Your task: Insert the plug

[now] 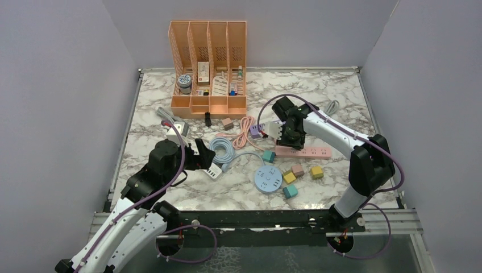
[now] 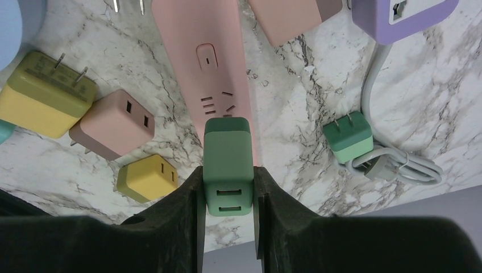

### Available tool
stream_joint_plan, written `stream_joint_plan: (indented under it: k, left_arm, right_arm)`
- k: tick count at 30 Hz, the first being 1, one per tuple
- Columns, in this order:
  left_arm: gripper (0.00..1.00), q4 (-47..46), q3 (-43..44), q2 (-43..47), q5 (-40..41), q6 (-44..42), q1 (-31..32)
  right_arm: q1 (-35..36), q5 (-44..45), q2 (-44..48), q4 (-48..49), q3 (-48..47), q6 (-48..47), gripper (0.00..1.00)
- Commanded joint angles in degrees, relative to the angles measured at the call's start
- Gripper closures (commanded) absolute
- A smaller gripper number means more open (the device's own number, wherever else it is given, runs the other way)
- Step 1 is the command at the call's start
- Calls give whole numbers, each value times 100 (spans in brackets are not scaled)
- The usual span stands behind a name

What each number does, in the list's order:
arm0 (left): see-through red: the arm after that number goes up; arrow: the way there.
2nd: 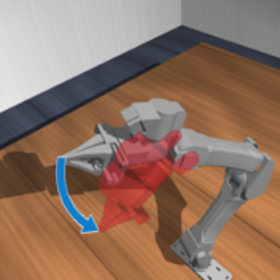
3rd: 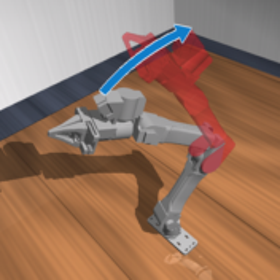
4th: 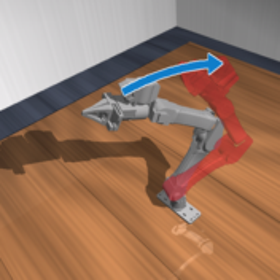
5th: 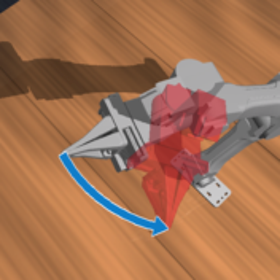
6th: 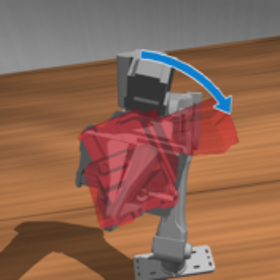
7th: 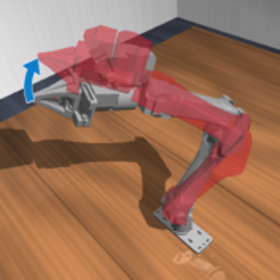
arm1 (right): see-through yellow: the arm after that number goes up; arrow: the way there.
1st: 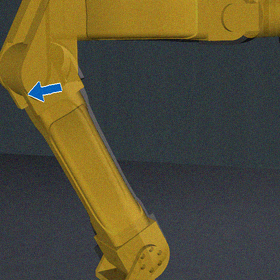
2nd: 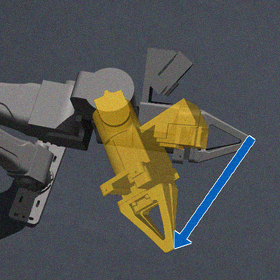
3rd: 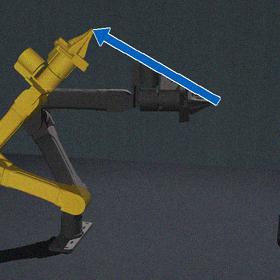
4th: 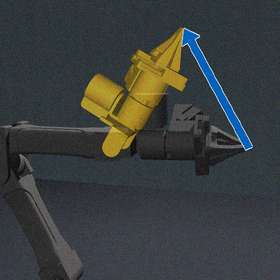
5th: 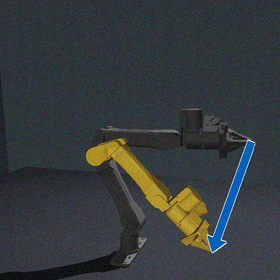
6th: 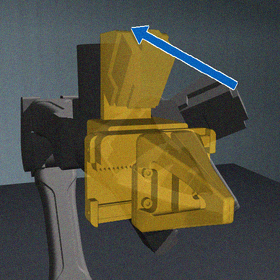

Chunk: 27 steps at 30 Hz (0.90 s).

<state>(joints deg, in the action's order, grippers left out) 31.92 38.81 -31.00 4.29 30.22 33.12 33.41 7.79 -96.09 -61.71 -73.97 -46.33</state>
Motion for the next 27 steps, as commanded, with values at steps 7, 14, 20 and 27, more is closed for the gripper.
stream_joint_plan:
  k: [7, 14, 20, 27]
  left_arm:
    - [12, -82, -57, 140, 155, -60, 19]
    - [12, -89, -66, 180, 185, -59, 22]
    - [12, -99, -66, 201, 185, -81, 19]
    - [12, -151, -84, 240, 186, -104, 20]
  right_arm:
    - [-1, -584, 276, 139, 222, -451, 99]
    - [-1, -587, 168, 315, 349, -586, 99]
    - [-5, -448, 94, 526, 630, -740, 99]
    - [-9, -570, -33, 660, 784, -935, 99]
